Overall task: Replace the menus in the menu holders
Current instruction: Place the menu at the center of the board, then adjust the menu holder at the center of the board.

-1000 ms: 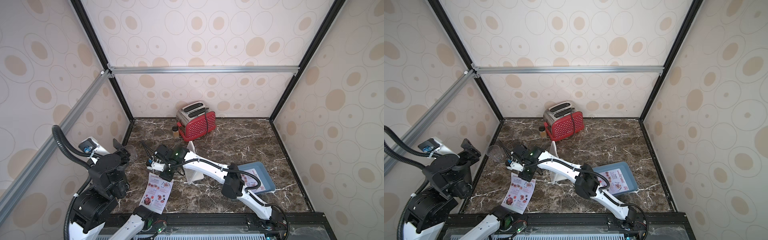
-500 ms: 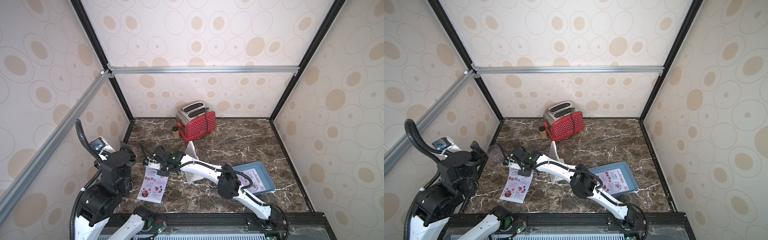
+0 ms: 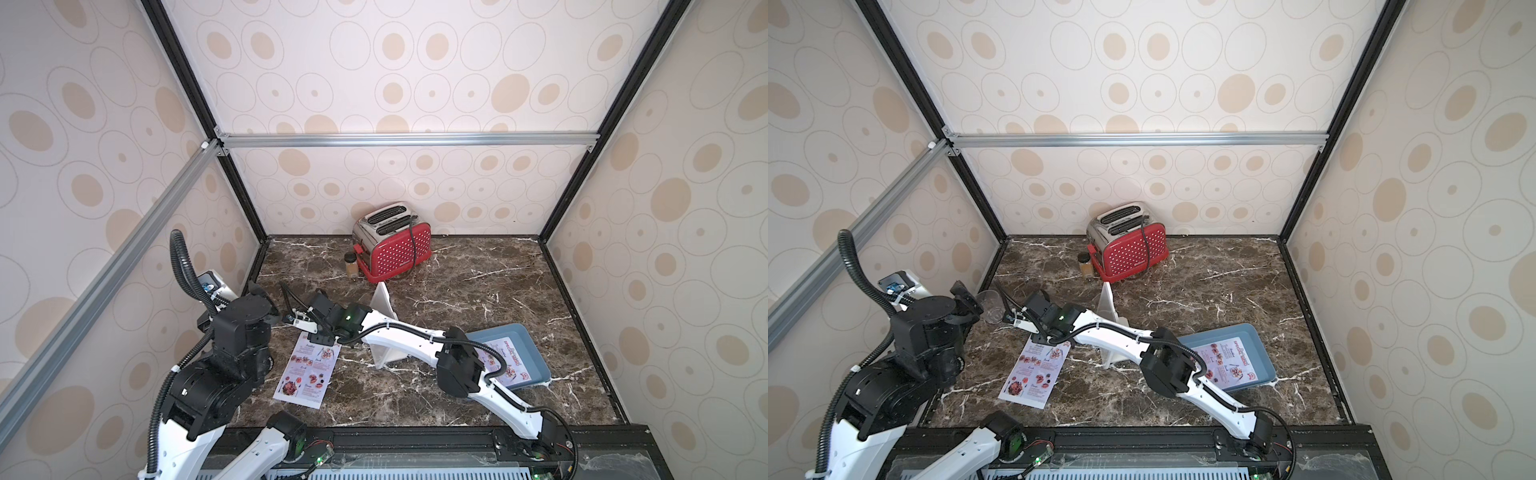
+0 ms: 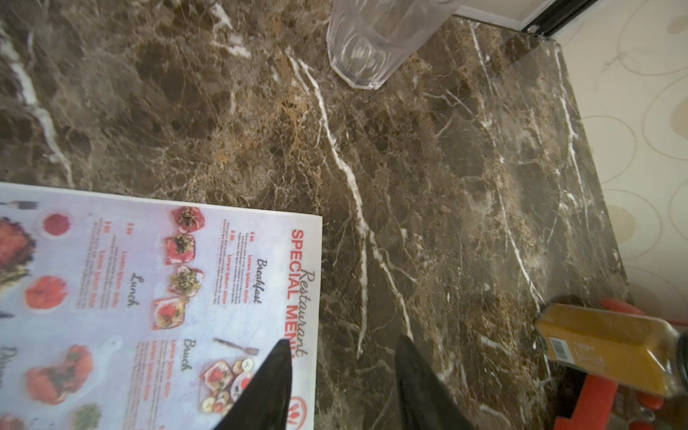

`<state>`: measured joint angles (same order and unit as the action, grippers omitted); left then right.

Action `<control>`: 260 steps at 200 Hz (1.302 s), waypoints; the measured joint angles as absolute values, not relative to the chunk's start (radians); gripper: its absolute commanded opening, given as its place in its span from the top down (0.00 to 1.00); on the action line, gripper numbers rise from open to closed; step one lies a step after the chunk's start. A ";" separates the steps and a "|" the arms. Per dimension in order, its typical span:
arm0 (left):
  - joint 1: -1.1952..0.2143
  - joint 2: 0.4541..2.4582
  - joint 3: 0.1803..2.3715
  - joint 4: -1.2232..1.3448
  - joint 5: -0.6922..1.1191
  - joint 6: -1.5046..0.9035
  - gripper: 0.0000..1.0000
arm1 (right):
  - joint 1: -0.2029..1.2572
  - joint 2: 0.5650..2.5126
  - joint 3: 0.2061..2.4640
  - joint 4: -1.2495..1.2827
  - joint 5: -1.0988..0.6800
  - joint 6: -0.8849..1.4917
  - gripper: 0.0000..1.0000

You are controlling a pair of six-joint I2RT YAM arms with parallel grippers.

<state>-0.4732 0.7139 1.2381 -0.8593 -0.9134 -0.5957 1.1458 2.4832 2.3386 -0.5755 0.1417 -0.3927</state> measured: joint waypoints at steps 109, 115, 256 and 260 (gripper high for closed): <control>-0.473 0.867 1.113 -0.694 -0.645 -0.629 0.20 | 1.156 1.570 1.745 -0.809 0.253 0.332 0.42; -0.474 0.886 1.101 -0.678 -0.620 -0.632 0.20 | 1.156 1.566 1.736 -0.841 0.262 0.380 0.40; -0.474 0.977 0.978 -0.531 -0.335 -0.669 0.20 | 1.024 1.570 1.507 -0.873 0.016 0.653 0.43; -0.474 0.976 0.976 -0.531 -0.334 -0.670 0.20 | 1.024 1.575 1.510 -0.870 0.010 0.647 0.45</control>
